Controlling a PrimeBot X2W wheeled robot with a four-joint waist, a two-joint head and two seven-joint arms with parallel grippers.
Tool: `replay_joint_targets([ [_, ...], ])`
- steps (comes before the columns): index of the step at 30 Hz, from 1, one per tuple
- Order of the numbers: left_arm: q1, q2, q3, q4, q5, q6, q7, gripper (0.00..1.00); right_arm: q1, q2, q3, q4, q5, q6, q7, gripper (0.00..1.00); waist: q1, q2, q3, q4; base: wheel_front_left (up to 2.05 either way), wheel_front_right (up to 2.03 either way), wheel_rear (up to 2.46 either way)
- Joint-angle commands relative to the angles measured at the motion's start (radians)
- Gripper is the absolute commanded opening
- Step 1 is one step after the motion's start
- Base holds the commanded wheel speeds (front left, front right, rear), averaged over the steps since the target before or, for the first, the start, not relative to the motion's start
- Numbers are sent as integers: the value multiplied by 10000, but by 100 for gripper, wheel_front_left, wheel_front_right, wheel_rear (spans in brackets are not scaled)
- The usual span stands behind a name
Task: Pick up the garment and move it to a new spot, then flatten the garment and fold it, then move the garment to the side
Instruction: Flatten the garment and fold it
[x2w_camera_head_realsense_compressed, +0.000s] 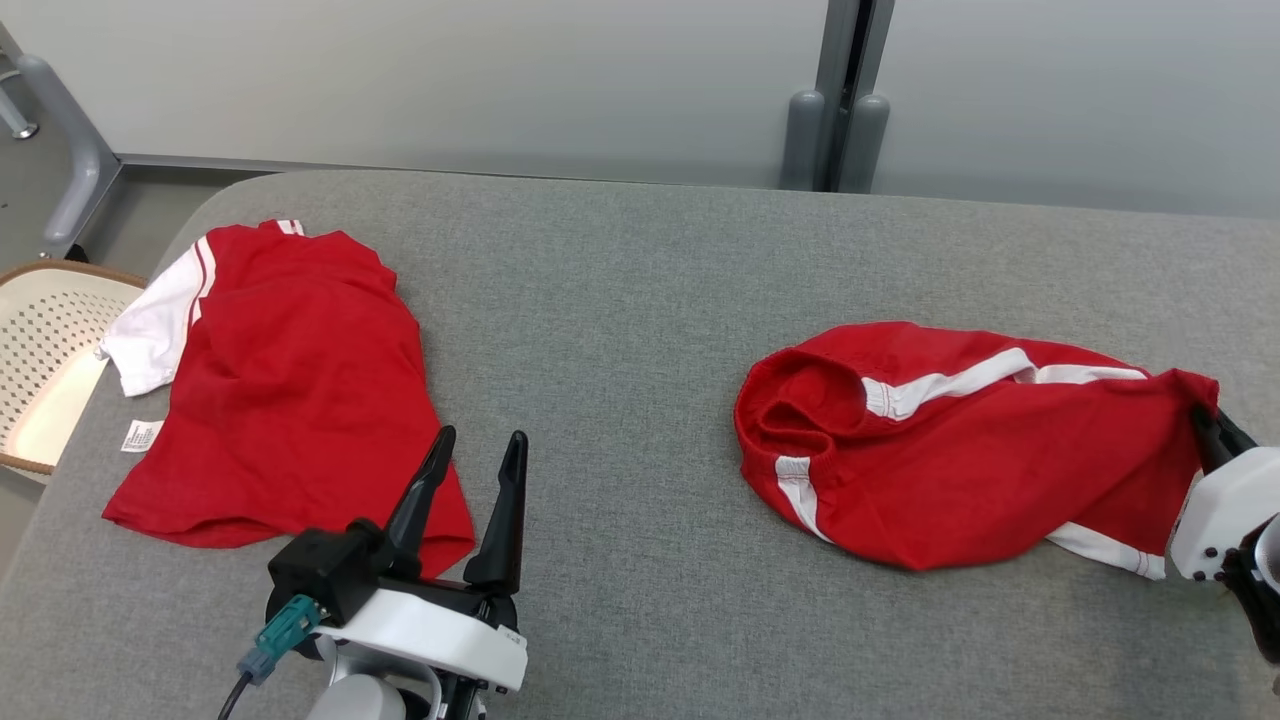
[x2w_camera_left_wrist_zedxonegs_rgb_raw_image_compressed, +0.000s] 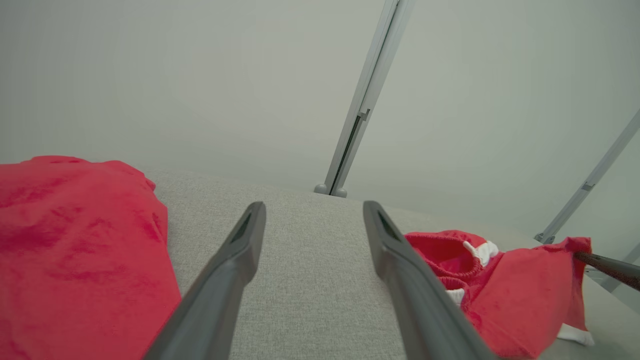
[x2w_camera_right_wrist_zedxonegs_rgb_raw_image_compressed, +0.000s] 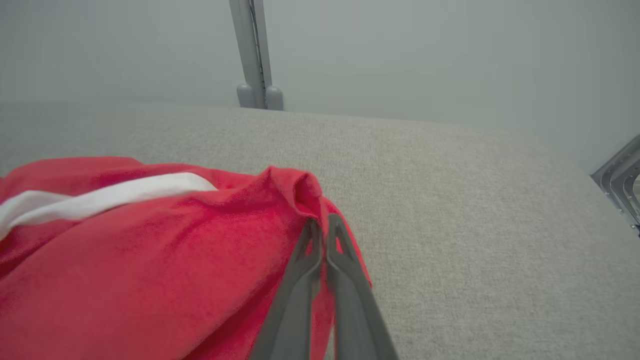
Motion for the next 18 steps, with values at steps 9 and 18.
replay_joint_targets([
  [9, -8, 34, 90, 15, 24, -13, -18, 100, -654, 73, -817, 1380, -244, -3, -583, 100, 0, 0, 11, 1, 0, 0, 0],
  [18, 104, 35, 348, -133, 171, -74, -19, 100, 289, 1014, -656, 256, 26, -1, -2740, 100, 0, 0, -314, -924, 0, 0, 0],
])
